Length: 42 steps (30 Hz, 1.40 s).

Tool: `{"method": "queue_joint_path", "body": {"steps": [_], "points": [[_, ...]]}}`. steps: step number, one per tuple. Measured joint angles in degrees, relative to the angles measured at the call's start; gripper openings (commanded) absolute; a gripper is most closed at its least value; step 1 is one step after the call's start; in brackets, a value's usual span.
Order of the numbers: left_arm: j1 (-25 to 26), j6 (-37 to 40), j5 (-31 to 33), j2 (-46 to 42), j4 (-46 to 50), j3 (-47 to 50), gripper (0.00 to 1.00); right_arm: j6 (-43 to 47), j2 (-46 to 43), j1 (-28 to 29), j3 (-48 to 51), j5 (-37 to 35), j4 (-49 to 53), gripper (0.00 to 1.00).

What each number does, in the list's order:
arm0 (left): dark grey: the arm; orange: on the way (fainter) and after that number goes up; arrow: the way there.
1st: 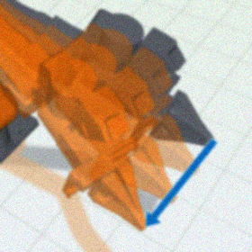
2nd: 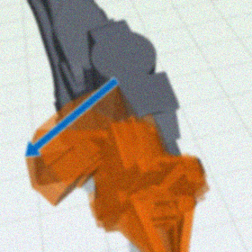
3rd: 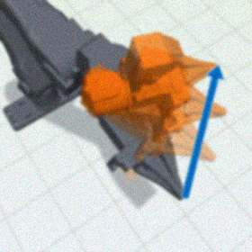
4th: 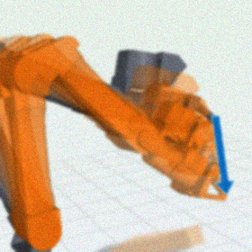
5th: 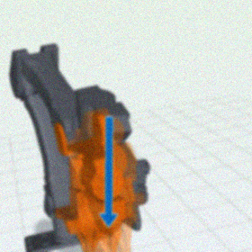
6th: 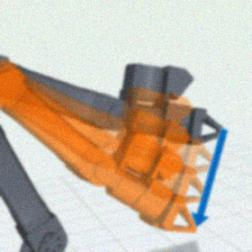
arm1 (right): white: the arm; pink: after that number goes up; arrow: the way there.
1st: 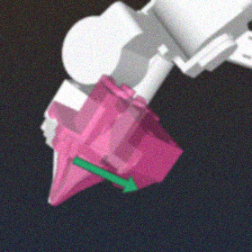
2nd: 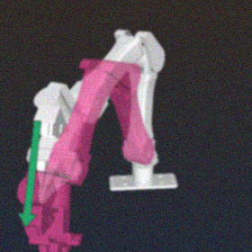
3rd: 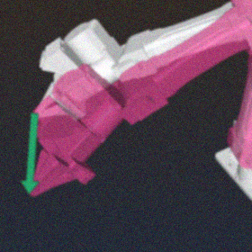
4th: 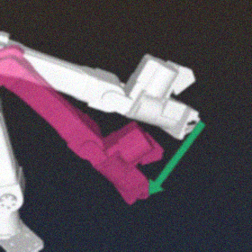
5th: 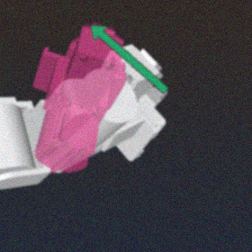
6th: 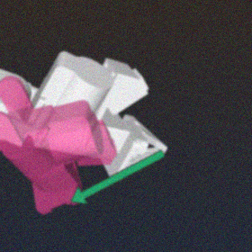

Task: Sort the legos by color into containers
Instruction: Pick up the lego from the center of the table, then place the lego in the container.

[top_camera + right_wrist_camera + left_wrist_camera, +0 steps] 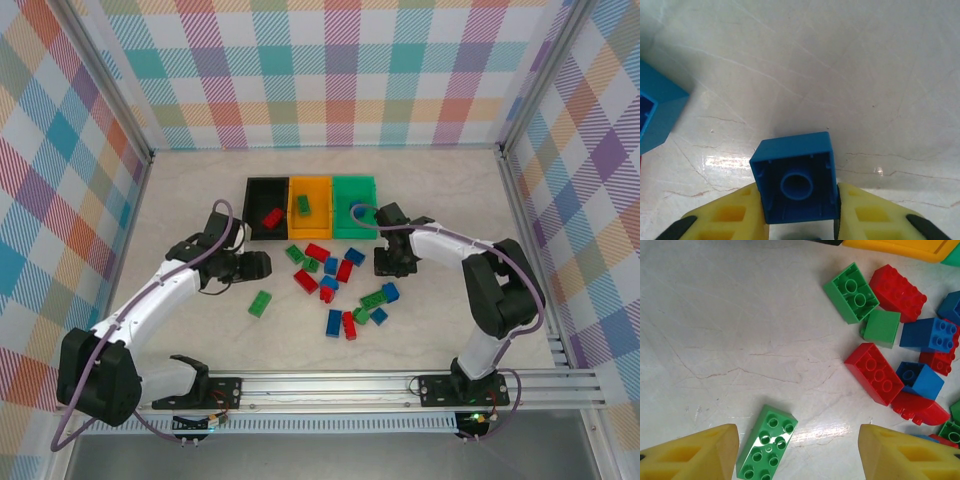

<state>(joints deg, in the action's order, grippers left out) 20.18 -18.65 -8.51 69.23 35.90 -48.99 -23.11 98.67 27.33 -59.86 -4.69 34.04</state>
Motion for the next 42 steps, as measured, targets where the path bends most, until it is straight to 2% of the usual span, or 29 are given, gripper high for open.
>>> {"method": "queue_joint_path", "body": {"steps": [7,15,21,26,29,35,42], "points": [[0.0,0.0,0.0,-0.1,0.1,1.0,0.64,0.1,-0.2,0.0,-1.4,0.9,0.8,0.3],[0.0,-1.5,-0.8,0.2,-0.1,2.6,0.64,2.0,0.8,0.0,-14.6,2.3,2.6,0.32],[0.6,-2.6,-1.6,1.5,0.1,4.0,0.64,3.3,9.2,0.0,-28.6,3.0,3.8,0.36],[1.7,-3.3,-1.5,1.6,0.5,4.7,0.64,4.6,18.1,0.0,-39.5,3.3,6.1,0.51],[2.0,-3.7,-1.4,1.6,1.4,5.0,0.65,5.1,20.9,0.0,-43.3,3.3,7.3,0.53],[2.5,-4.3,-1.3,2.9,1.8,5.4,0.65,5.2,20.3,-0.1,-41.6,4.6,7.1,0.53],[4.1,-4.3,-1.1,9.7,1.8,5.4,0.63,5.0,11.3,-0.1,-26.5,5.9,5.3,0.54]]}}
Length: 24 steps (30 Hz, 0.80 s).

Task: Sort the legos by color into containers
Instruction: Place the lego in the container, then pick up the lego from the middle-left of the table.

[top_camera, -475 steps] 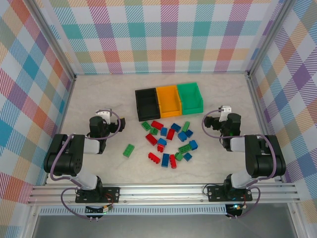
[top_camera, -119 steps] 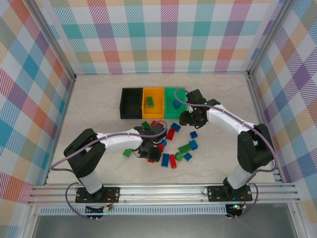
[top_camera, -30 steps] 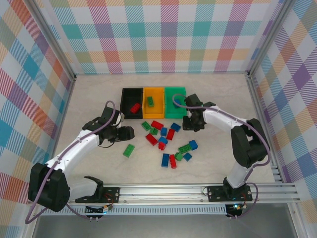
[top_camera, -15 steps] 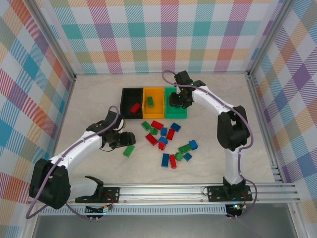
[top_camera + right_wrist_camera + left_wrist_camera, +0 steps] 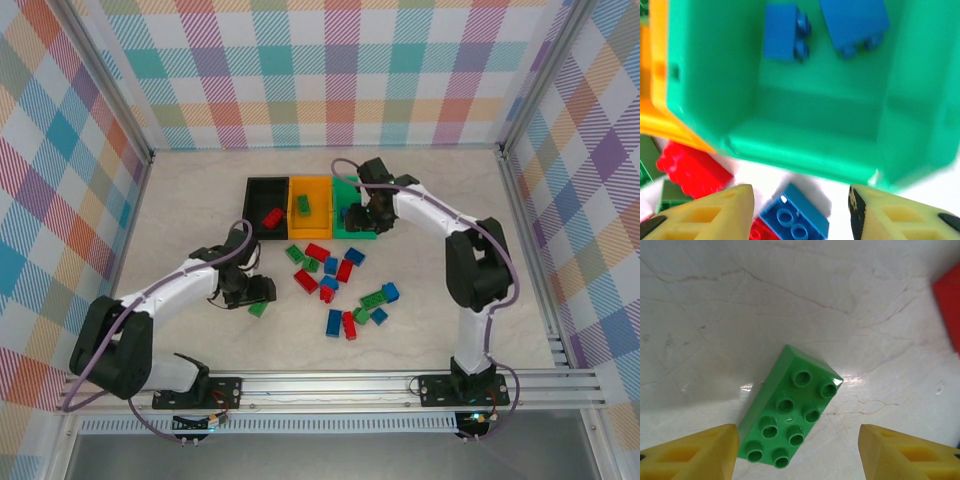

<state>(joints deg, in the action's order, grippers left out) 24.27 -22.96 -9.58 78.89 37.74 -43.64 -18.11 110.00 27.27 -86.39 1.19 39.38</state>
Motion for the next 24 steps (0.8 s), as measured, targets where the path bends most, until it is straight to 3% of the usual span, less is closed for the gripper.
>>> {"method": "queue_joint_path", "body": {"steps": [3,9,12,19,24], "points": [[1.5,0.0,0.7,3.2,0.1,-0.5,0.59,-0.4,-5.1,0.0,5.4,-0.1,-0.6,0.54],[3.8,-0.2,3.2,7.6,0.8,-2.5,0.35,-0.9,-14.3,0.0,13.4,-0.7,-1.7,0.54],[4.5,-0.2,3.5,7.6,0.9,-3.5,0.29,-1.1,-16.9,0.0,16.0,-1.2,-2.1,0.54],[4.6,-0.2,3.8,7.6,1.3,-9.3,0.28,-2.2,-20.5,0.0,21.2,-1.6,-2.6,0.54],[4.6,0.8,4.5,9.5,2.6,-20.9,0.28,-3.1,-23.2,0.0,24.4,-1.5,-3.8,0.54]]}}
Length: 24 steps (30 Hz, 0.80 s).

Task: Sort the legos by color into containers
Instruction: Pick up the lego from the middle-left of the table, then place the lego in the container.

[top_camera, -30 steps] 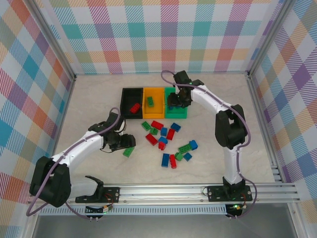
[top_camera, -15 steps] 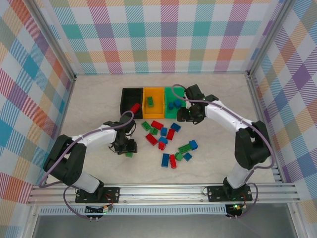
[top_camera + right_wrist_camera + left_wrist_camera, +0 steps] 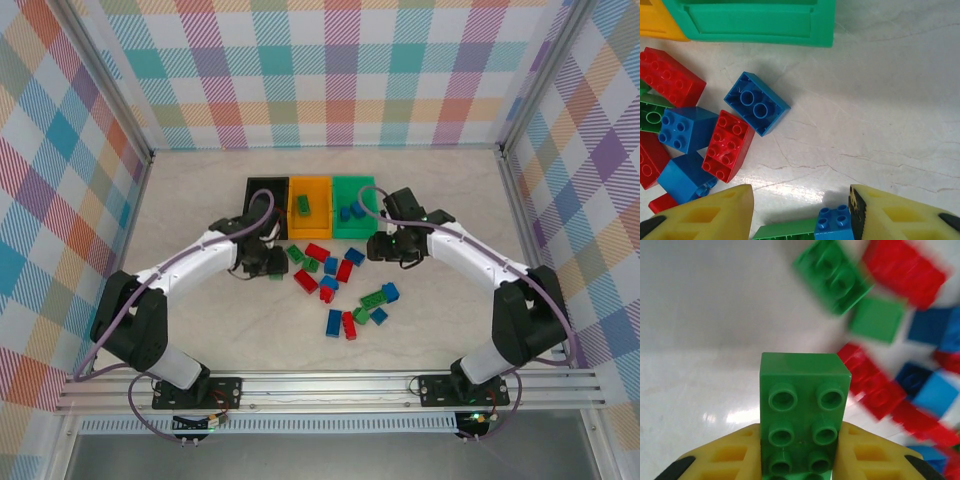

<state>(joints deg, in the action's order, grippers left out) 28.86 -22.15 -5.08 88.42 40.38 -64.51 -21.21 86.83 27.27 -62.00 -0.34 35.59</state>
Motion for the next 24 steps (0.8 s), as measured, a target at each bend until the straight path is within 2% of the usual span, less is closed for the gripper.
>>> {"method": "queue_joint_path", "body": {"steps": [4,11,18,24], "points": [[0.0,2.1,0.6,6.2,1.6,-12.3,0.29,-1.0,-2.4,0.0,2.8,0.2,-0.5,0.54],[-0.2,6.6,2.0,24.1,5.3,-35.1,0.29,-2.6,-6.7,0.1,7.8,1.6,-1.4,0.54],[-1.3,8.4,1.6,37.9,9.4,-51.9,0.47,-4.9,-11.3,3.1,11.5,4.3,-1.3,0.54],[-1.4,8.5,1.2,37.1,9.3,-51.0,0.63,-7.5,-13.2,11.4,12.8,5.2,-1.2,0.53]]}}
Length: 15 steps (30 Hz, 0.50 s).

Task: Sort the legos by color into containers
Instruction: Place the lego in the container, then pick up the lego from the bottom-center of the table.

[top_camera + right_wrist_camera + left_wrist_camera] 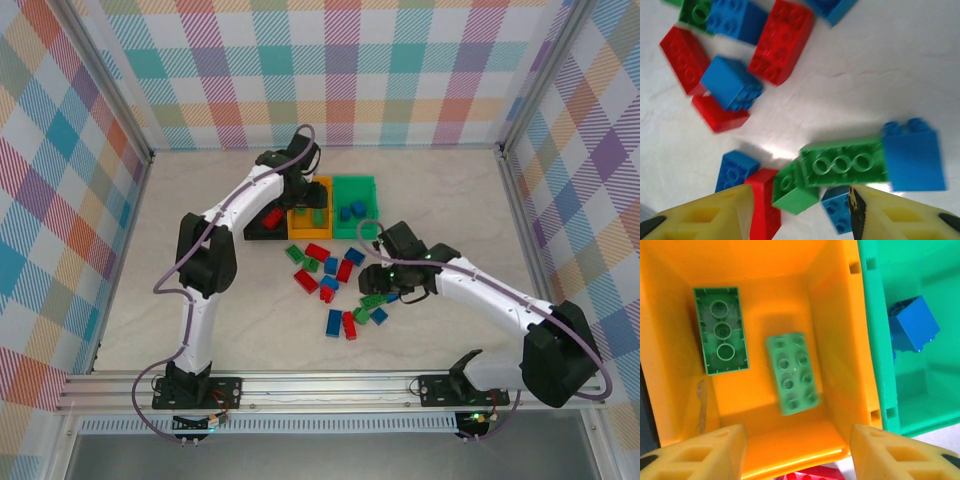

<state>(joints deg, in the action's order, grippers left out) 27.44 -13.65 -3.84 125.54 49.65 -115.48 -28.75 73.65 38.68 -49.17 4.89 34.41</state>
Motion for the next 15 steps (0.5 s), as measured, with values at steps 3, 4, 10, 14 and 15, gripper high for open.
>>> {"method": "queue_joint_path", "body": {"steps": [3,4,10,14,15], "points": [[0.0,0.0,0.1,-3.8,-0.9,6.4,0.63,-1.8,-0.1,5.3,0.4,-0.3,0.1,0.53],[0.0,0.0,0.1,-5.3,-1.3,8.6,0.63,-2.4,-0.1,6.9,0.6,-0.4,0.2,0.53],[0.0,-1.4,-0.7,-17.4,-6.5,24.4,0.63,-5.6,2.3,14.0,0.7,-1.1,0.4,0.53],[0.0,-3.3,-1.5,-25.4,-10.4,34.5,0.63,-7.1,7.3,16.7,0.5,-2.6,1.3,0.53],[0.0,-3.6,-1.6,-27.0,-11.3,36.7,0.63,-7.5,8.6,17.3,0.2,-3.0,1.7,0.53]]}}
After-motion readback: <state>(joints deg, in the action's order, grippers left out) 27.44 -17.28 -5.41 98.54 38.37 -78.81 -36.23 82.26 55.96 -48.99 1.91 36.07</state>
